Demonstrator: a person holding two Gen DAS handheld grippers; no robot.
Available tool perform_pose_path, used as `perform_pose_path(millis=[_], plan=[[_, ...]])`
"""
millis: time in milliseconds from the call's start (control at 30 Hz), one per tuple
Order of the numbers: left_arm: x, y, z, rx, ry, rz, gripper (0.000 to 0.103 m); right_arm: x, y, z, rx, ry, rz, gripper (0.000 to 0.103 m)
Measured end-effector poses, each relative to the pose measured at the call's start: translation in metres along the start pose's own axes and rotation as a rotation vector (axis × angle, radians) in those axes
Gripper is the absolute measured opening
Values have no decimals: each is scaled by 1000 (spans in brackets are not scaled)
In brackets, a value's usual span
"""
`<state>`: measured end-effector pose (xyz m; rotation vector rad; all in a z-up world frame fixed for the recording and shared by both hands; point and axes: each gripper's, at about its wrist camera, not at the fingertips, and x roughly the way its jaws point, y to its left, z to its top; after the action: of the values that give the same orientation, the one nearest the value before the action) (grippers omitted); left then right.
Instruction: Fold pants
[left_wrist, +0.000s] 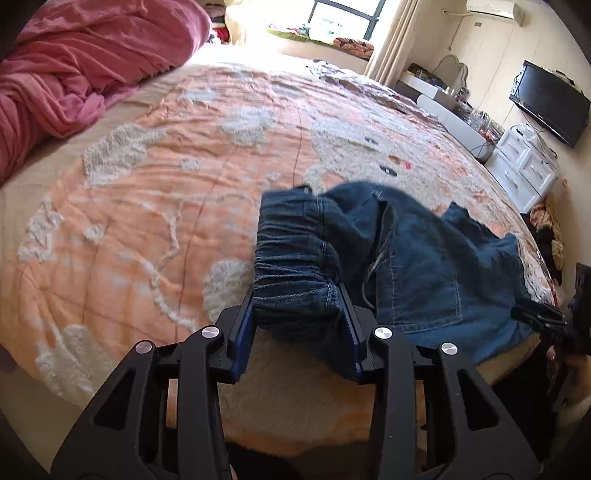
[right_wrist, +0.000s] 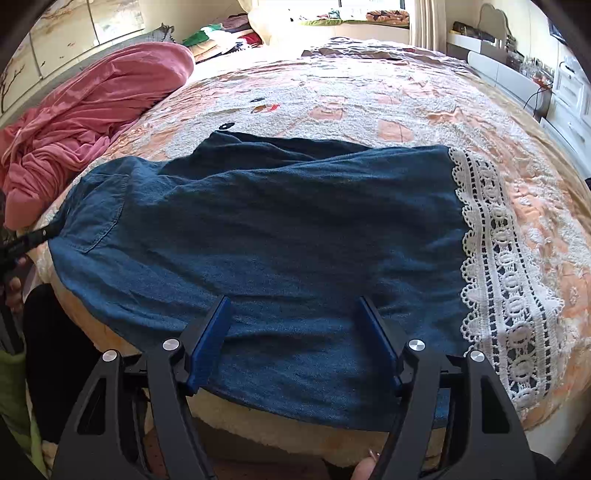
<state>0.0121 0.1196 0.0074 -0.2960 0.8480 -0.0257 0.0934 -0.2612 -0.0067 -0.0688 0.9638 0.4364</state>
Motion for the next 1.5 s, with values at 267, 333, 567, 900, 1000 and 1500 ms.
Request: perform_pose_path(millis=[267, 333, 567, 900, 1000, 1500], plan=[[-33, -8, 9, 34, -69, 39, 42, -24, -3, 5, 5, -96, 46, 75], [-48, -13, 15, 54, -108, 35, 46, -34, -4, 14, -6, -131, 47, 75], [-25, -81, 37, 182, -96, -144, 48, -33, 23, 74, -142, -174, 99, 75], [62, -183, 11, 374, 94, -287, 48, 41, 48, 131, -232, -23, 153, 67], [75, -189, -5, 417, 134, -269, 48, 51, 50, 136, -262, -5, 160, 67], [79, -182, -18, 433, 115, -286, 48, 108, 64, 155, -272, 69, 144, 4]])
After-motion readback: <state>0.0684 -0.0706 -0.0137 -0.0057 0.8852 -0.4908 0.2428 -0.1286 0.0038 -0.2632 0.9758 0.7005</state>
